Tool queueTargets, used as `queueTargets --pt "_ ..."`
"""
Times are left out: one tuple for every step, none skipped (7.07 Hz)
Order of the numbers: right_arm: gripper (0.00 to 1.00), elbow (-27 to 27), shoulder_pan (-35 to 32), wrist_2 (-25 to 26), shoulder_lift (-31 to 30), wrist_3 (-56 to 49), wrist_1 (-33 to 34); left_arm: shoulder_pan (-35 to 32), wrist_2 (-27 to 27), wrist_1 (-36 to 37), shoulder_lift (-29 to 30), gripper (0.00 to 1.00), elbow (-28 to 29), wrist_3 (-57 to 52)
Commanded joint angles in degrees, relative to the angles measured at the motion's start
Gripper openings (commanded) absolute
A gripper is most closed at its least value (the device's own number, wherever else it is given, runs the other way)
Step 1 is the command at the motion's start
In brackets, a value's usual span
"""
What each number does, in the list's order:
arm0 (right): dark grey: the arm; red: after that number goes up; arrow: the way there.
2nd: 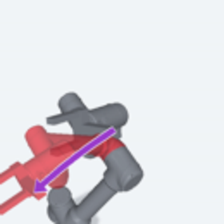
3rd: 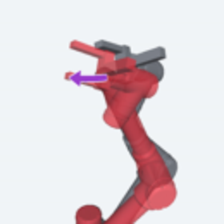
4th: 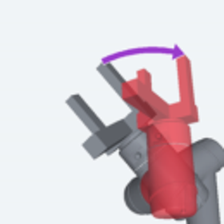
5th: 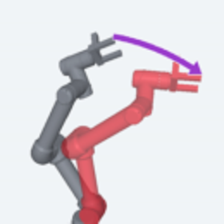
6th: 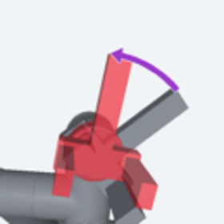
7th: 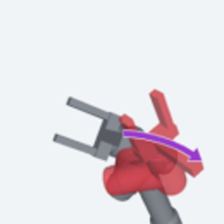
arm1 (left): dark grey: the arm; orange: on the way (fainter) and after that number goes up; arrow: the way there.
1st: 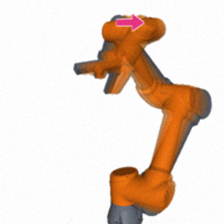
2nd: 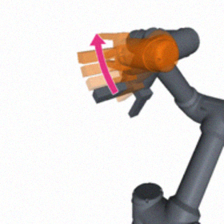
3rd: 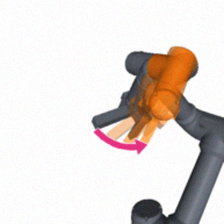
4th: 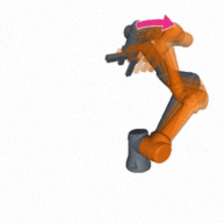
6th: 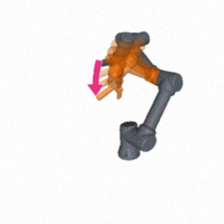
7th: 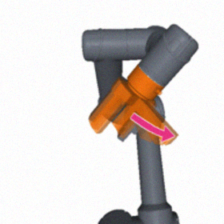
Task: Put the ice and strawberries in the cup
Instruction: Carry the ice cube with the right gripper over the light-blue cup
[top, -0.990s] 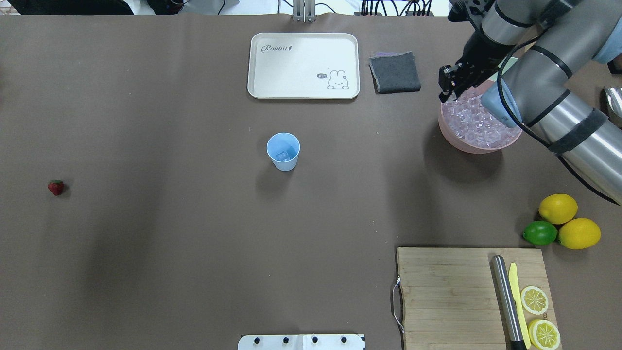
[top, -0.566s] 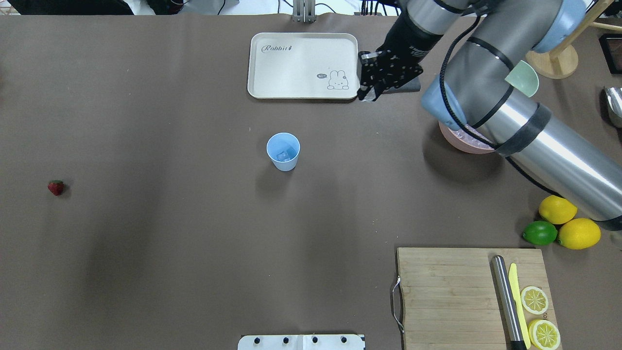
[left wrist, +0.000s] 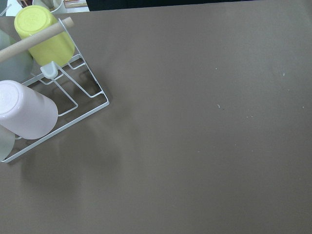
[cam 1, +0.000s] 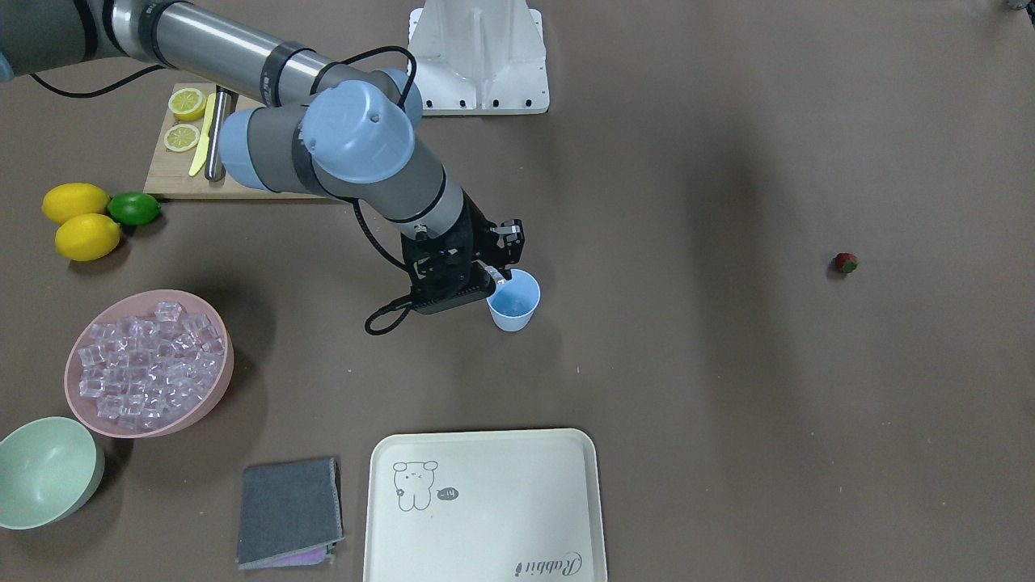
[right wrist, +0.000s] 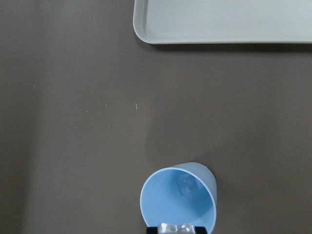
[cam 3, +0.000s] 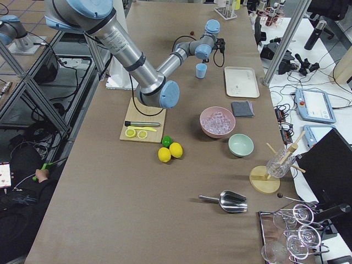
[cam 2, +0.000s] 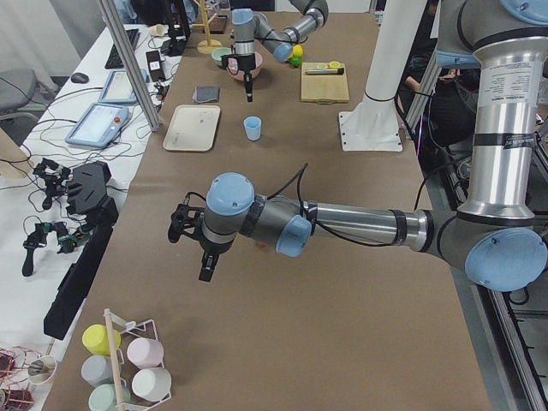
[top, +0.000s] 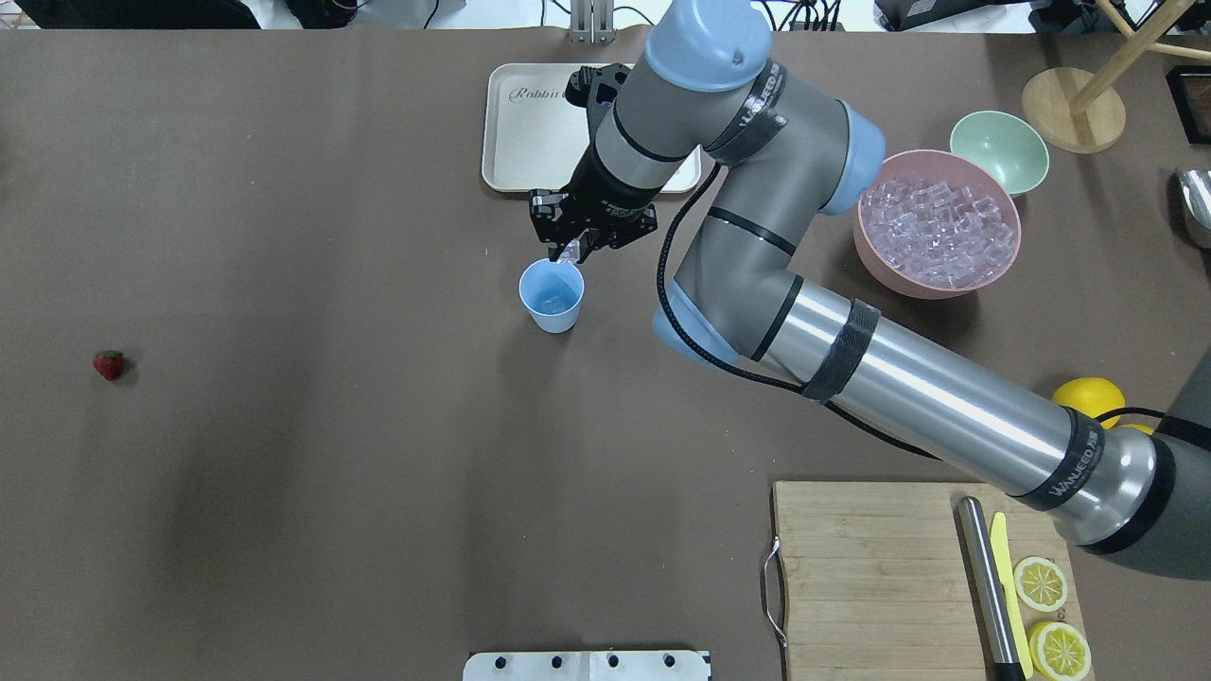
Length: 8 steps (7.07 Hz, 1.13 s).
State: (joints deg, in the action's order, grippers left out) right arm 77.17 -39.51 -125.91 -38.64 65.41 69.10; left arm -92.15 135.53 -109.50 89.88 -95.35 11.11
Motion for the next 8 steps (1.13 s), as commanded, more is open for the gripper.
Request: queueTargets --pt "0.0 -2.6 2.6 3.6 1.2 0.9 -1.2 0.0 0.0 0.0 0.0 0.98 0.1 0.0" --pt "0.0 -3.0 2.9 4.0 1.1 0.9 -1.1 0.0 -0.1 0.0 0.0 0.98 0.1 0.0" --pt "0.23 -3.8 3.4 4.1 1.1 0.9 -1.1 0.0 0.0 0.1 0.1 0.98 0.0 0.0" --pt "0.97 -3.8 3.6 4.6 0.9 1.3 -1.1 0.0 0.0 0.1 0.1 0.98 0.0 0.0" --pt "0.98 -3.7 3.6 4.7 0.9 1.9 -1.0 0.0 0.0 0.1 0.1 0.98 0.0 0.0" --pt "0.98 -3.0 3.0 4.3 1.1 2.9 -0.7 0.0 0.0 0.2 0.1 0.98 0.0 0.0" --pt "0.99 -1.1 0.3 1.3 0.8 2.9 1.1 0.0 0.0 0.2 0.2 0.98 0.0 0.0" --pt "0.98 0.9 -4.1 -3.0 -0.2 1.9 5.7 0.0 0.0 0.2 0.2 0.98 -0.3 0.0"
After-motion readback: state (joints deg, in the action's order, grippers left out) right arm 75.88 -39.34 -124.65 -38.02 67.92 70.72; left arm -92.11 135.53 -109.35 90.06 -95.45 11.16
